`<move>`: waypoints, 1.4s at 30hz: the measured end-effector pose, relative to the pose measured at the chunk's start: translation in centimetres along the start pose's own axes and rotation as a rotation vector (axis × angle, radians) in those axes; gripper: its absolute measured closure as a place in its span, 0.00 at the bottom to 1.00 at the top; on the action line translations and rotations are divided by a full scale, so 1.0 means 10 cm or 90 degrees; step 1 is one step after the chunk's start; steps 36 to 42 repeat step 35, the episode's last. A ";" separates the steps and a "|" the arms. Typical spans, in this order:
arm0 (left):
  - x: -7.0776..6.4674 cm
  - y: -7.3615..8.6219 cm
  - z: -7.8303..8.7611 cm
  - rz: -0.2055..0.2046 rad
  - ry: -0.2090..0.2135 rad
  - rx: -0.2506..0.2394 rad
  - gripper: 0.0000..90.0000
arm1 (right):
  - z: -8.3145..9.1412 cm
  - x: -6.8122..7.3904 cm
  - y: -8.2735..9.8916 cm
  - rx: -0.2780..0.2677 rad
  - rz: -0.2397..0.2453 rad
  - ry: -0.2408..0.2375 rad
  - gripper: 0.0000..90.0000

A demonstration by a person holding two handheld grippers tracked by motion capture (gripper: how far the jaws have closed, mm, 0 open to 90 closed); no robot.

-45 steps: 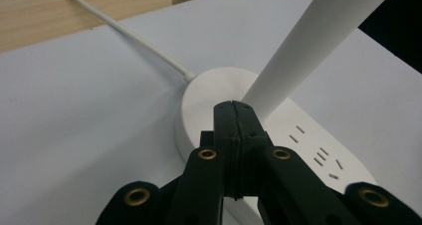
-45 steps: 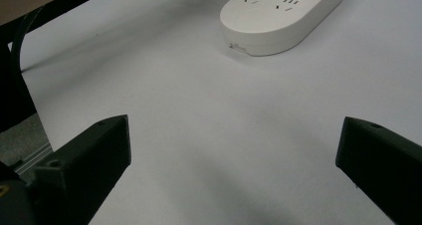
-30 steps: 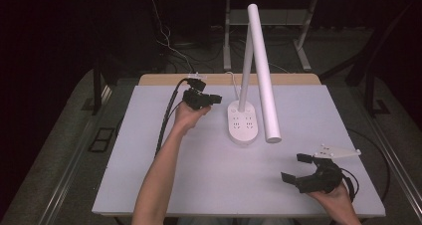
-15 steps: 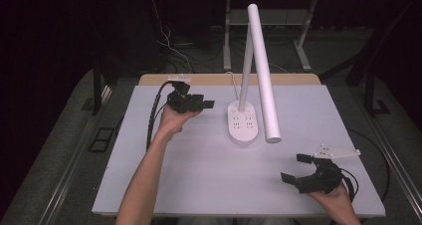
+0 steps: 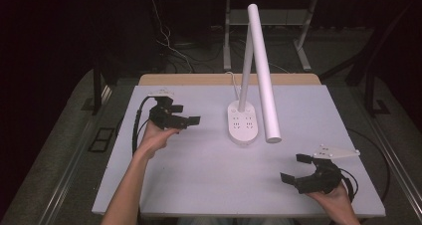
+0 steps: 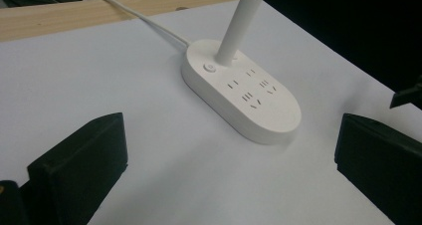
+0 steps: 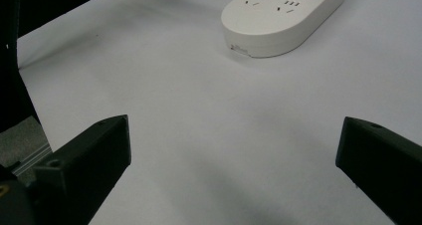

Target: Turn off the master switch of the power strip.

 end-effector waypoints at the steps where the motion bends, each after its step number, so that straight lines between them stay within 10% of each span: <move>1: -0.01 0.02 0.04 -0.002 -0.002 -0.003 0.00 | 0.00 0.00 0.00 0.000 -0.001 0.000 0.00; 29: -0.47 0.93 0.47 -0.027 -0.017 -0.043 0.00 | 0.02 0.00 0.00 -0.007 -0.003 0.008 0.00; 42: -0.52 1.00 0.49 -0.028 -0.014 -0.044 0.00 | 0.02 0.01 0.00 -0.004 -0.002 0.008 0.00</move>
Point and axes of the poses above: each handheld gripper's, and its own axes: z roughly backward along the jaws, y roughly out of its underside, x roughly to its left, the point moved 3 cm from there along -z, roughly forward along the jaws, and after that the axes turned 1 degree about y, right-handed, at the moved point
